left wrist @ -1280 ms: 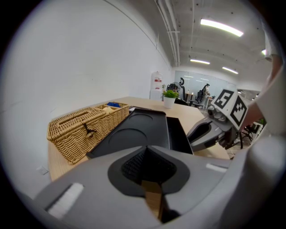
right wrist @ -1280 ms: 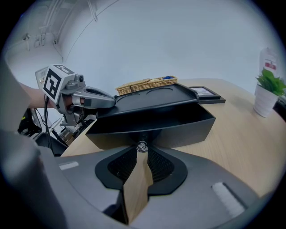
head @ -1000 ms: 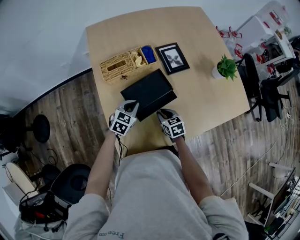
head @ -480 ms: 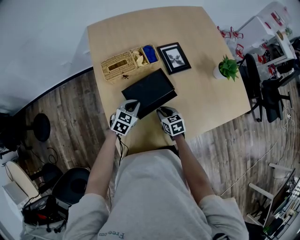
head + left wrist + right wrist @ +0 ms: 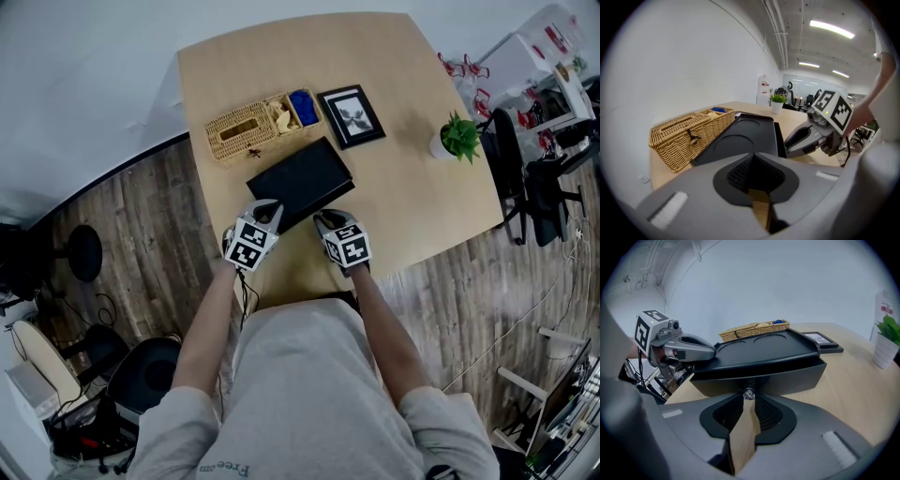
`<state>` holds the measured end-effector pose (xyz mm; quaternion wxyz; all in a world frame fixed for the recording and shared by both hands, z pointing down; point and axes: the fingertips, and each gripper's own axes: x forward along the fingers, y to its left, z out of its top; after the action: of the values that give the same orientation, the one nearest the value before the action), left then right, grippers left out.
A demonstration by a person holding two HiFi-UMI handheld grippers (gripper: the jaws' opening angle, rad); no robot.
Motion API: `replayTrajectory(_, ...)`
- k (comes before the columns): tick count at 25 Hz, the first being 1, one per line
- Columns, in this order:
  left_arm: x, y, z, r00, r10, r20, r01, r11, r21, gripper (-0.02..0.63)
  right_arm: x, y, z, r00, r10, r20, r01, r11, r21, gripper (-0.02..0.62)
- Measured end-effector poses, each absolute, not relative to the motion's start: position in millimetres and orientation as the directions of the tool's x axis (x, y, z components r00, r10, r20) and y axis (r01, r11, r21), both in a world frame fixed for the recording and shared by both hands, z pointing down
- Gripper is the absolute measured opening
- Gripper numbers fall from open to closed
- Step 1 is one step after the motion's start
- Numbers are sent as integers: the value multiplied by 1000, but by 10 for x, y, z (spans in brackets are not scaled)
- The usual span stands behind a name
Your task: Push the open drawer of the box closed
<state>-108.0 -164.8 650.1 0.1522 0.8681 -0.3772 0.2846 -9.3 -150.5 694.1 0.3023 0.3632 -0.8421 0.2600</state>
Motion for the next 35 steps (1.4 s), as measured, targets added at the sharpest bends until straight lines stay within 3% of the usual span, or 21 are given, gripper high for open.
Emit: replayTrajectory(35,-1072,-1635,6503,556,-560,614,-736,-675,51,52,-229,-1698,6952,-546,-442,712,-772,596,-222,74)
